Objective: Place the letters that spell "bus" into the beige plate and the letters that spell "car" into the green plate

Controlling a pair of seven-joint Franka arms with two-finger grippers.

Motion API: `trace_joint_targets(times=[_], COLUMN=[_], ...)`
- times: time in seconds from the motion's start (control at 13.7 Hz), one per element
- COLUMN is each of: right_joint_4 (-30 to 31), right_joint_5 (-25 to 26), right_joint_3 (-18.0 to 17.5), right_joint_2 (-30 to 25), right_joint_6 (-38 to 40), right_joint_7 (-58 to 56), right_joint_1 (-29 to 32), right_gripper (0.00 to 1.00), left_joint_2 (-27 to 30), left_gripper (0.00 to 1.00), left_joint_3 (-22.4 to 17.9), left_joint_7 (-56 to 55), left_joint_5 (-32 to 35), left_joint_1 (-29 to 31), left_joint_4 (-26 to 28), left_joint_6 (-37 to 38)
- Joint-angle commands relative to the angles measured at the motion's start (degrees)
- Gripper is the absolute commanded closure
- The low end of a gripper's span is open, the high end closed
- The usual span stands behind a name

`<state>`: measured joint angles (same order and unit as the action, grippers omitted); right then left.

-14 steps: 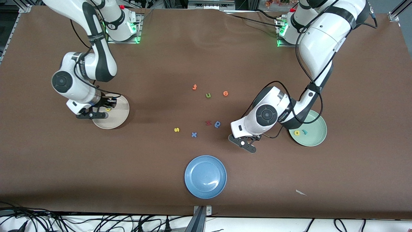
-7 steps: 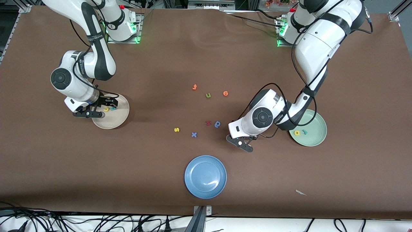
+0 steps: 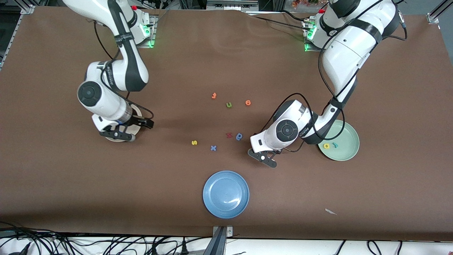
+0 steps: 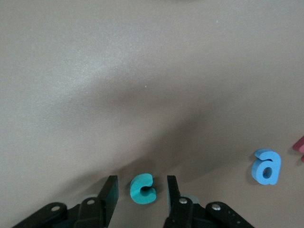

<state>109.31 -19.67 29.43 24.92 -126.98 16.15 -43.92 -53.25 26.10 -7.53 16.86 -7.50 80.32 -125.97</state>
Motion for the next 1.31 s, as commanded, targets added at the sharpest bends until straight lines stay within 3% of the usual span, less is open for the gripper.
trace_joint_targets(times=[0.0, 0.22, 0.29, 0.51, 0.66, 1.02, 1.24], right_joint_4=[-11.63, -20.77, -22.54, -27.55, -29.14, -29.33, -30.20], right_joint_5=[-3.97, -3.89, -4.15, -4.07, -3.72, -3.71, -3.71], right_joint_3=[-1.47, -5.52, -5.96, -9.21, -9.57, -9.75, -10.63], right_joint_2=[9.24, 16.37, 17.95, 21.47, 23.24, 25.17, 26.58], right_joint_6=[3.50, 3.67, 3.76, 3.76, 3.41, 2.53, 2.36], right_joint_7=[4.83, 15.03, 15.57, 16.02, 16.64, 14.27, 14.17], right_joint_1=[0.41, 0.41, 0.41, 0.32, 0.15, 0.06, 0.06], right_gripper=[0.01, 0.01, 0.01, 0.01, 0.01, 0.05, 0.08], left_joint_2=[-0.62, -0.62, -0.71, -0.62, -0.45, 3.32, 5.70], left_gripper=[0.51, 0.66, 0.66, 0.88, 1.00, 1.00, 1.00], left_joint_3=[-0.79, -0.79, -0.97, -2.20, -2.20, -2.11, -1.85], left_joint_7=[-1.00, -0.91, -0.91, -0.82, -0.47, 0.23, 6.18], left_joint_5=[1.95, 2.04, 1.95, 1.95, 2.04, 1.95, 1.87], left_joint_1=[-0.67, -0.84, -1.54, -2.60, -2.60, -1.20, 2.48], left_joint_4=[-0.69, -0.69, -0.69, -0.78, -1.04, -1.66, -1.66], left_joint_6=[-0.06, -0.06, -0.06, -0.06, 0.11, 4.76, 8.98])
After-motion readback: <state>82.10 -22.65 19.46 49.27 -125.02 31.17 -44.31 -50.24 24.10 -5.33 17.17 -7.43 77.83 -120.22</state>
